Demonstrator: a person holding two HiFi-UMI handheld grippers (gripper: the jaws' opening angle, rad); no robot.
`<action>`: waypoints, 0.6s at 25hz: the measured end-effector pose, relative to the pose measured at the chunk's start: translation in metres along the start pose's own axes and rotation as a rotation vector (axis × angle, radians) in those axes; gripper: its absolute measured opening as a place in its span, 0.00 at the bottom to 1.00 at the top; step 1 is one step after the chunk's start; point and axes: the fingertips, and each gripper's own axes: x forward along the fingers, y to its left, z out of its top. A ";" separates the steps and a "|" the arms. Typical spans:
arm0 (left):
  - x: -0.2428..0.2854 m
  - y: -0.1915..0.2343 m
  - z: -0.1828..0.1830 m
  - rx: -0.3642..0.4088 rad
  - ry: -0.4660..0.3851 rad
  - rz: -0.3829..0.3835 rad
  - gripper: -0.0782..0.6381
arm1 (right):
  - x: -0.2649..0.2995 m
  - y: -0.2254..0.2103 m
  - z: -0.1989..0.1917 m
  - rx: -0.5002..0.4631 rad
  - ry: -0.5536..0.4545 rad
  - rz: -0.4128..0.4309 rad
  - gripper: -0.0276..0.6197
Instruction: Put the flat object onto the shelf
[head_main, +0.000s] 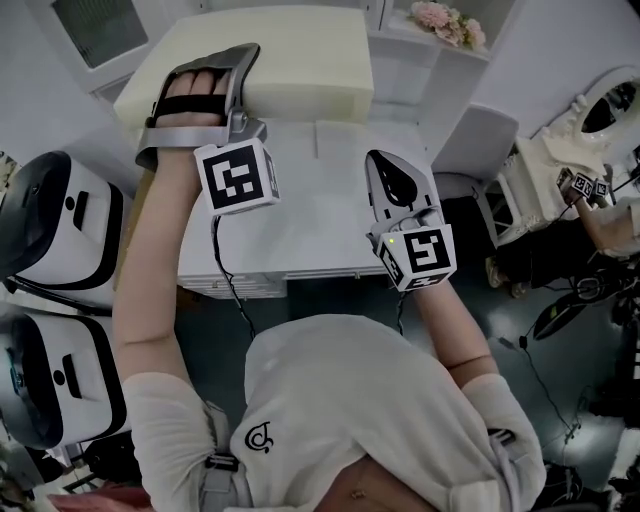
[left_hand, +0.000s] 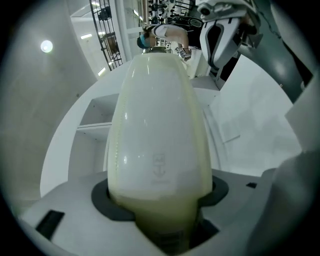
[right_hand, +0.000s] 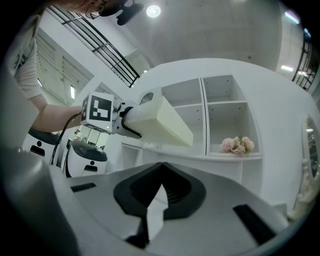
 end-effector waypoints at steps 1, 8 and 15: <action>0.007 -0.001 -0.002 0.010 0.008 0.000 0.57 | 0.001 0.000 -0.002 -0.003 0.003 0.001 0.05; 0.042 0.001 0.002 -0.006 -0.008 0.004 0.57 | 0.005 -0.009 -0.012 -0.011 0.026 -0.015 0.05; 0.095 -0.005 0.000 -0.006 0.016 -0.026 0.57 | 0.018 -0.025 -0.008 0.049 0.015 -0.017 0.05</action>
